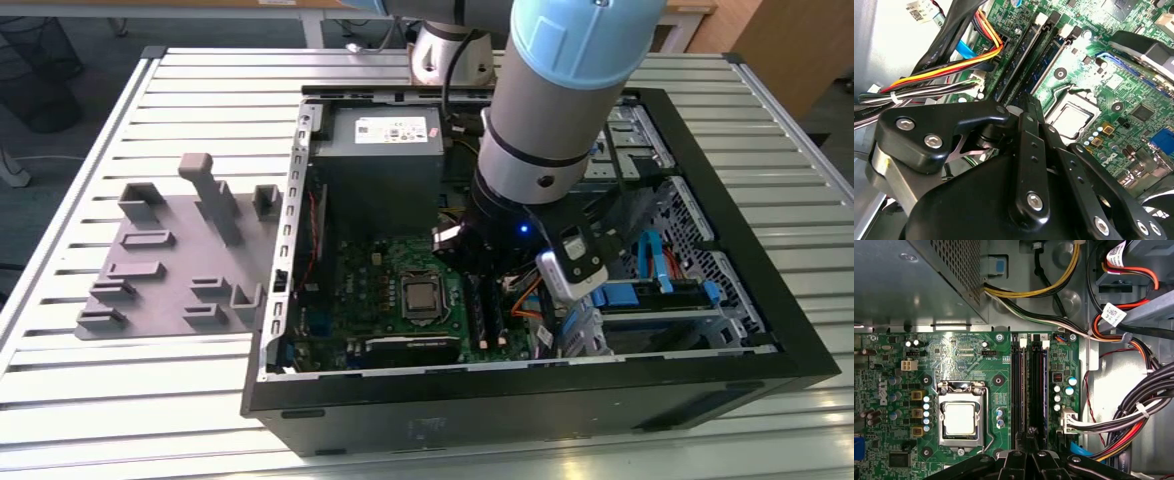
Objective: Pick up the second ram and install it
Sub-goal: 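Press down the second ram until it locks into place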
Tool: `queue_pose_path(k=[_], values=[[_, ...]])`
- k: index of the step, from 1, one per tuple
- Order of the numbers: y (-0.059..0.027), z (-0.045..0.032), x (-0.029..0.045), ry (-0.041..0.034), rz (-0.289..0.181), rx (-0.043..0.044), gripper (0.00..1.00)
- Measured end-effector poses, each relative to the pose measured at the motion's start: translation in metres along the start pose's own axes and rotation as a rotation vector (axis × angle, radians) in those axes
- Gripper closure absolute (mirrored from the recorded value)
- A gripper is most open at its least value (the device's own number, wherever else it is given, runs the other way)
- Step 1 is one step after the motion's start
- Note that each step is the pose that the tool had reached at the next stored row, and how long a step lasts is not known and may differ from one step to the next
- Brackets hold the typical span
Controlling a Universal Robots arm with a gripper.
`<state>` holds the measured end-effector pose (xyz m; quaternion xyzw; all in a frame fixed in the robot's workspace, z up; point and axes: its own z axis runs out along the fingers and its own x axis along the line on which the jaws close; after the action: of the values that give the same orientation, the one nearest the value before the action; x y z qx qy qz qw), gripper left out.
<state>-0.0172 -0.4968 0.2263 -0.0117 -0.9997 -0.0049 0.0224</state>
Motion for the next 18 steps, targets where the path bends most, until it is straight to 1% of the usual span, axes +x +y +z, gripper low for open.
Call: queue_pose_path(k=[11,12,13,16,17,18], values=[[-0.0001,0.0032,-0.0001,0.0002,0.000,0.0008,0.90],[0.0000,0.0103,-0.0004,0.0004,0.000,0.0017,0.90],[0.0006,0.0074,-0.0005,-0.0009,0.000,-0.0025,0.90],[0.0001,-0.0070,0.0003,0.0001,0.000,0.0006,0.90],[0.0001,-0.0088,0.0004,0.0001,0.000,0.0003,0.90],[0.0001,-0.0088,0.0004,0.0000,0.000,-0.0005,0.90]])
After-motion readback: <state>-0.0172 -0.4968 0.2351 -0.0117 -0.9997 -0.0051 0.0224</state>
